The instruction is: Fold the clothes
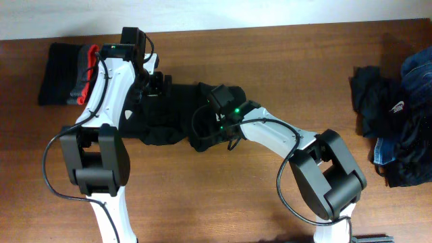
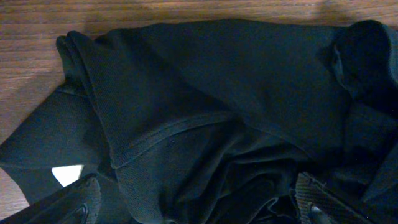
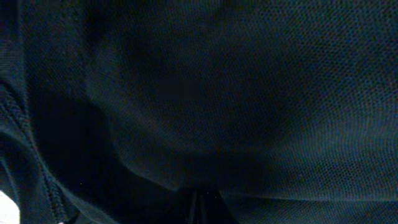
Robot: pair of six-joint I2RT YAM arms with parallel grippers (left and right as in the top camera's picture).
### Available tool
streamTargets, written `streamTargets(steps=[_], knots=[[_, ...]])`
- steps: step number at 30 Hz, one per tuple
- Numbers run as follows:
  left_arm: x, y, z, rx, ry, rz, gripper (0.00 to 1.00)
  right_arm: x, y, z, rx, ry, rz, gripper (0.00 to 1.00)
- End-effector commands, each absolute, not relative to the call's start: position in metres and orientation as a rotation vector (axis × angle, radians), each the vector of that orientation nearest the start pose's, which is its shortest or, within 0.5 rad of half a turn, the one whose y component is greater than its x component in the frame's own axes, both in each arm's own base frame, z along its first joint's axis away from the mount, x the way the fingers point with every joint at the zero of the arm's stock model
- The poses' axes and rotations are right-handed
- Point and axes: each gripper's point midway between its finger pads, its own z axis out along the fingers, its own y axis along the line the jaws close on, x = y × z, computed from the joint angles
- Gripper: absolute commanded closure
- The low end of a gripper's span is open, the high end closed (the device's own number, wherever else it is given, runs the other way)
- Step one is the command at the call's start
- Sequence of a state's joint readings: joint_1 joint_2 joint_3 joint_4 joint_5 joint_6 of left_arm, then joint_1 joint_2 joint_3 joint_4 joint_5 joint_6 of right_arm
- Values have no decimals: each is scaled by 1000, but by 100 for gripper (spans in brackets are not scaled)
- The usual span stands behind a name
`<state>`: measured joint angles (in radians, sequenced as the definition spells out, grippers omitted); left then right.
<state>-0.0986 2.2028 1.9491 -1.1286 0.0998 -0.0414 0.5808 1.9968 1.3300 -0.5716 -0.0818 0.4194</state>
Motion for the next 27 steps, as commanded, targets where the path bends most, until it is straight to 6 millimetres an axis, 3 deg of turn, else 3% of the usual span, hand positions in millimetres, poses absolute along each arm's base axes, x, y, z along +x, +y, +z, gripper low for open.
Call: streamTargets(steps=[1, 15, 27], knots=[[477, -63, 105, 116, 2895, -162, 1, 358, 250, 12, -239, 2867, 311, 96], [477, -63, 105, 116, 2895, -162, 1, 364, 258, 16, -244, 2835, 359, 96], [477, -63, 105, 116, 2895, -162, 0, 348, 284, 22, -252, 2878, 603, 96]])
